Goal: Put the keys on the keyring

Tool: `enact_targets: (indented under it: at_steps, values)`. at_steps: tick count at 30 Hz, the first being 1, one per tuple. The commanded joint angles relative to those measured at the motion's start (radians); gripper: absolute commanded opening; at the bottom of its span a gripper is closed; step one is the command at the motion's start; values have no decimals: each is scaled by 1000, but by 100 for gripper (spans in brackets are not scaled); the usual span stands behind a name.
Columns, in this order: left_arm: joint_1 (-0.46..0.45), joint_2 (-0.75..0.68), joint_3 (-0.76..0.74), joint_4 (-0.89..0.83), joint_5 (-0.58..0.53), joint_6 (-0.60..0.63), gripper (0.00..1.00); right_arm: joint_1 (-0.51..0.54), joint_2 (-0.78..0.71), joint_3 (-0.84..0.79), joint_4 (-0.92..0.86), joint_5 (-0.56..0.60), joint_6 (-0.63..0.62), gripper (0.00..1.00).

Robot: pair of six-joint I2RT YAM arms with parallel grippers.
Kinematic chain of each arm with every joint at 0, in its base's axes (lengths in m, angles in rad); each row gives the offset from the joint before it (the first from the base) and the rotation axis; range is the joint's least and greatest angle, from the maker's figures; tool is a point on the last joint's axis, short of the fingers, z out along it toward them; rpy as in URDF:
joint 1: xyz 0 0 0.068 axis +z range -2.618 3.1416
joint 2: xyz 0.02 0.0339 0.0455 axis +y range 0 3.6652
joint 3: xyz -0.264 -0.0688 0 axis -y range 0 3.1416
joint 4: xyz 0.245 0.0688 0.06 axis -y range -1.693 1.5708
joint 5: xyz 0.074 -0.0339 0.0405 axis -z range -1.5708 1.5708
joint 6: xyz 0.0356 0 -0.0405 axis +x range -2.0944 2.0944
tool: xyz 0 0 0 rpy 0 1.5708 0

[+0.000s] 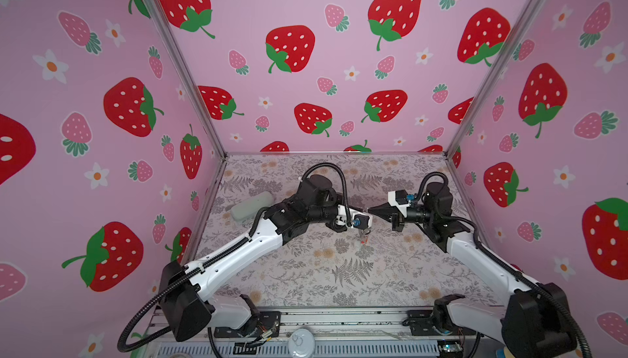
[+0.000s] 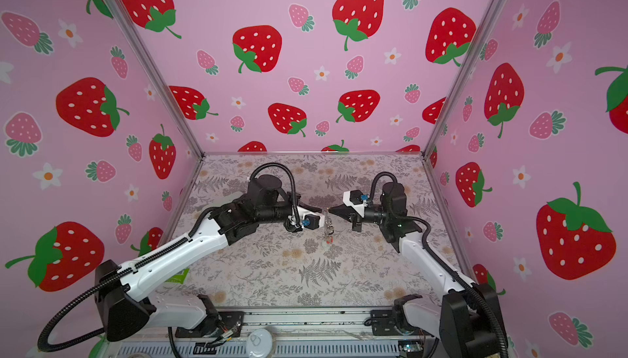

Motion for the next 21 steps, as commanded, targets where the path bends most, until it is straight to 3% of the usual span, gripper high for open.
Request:
enact_targets:
  at_steps: [1, 15, 21]
  values:
    - [-15, -7, 34, 2, 26, 13, 0, 2, 0, 35, -20, -8, -43, 0]
    - [-3, 0, 27, 12, 3, -33, 0, 1, -23, 10, 28, 5, -13, 0]
    - [67, -8, 5, 5, 32, -195, 0, -5, -49, -19, 26, 103, -38, 0]
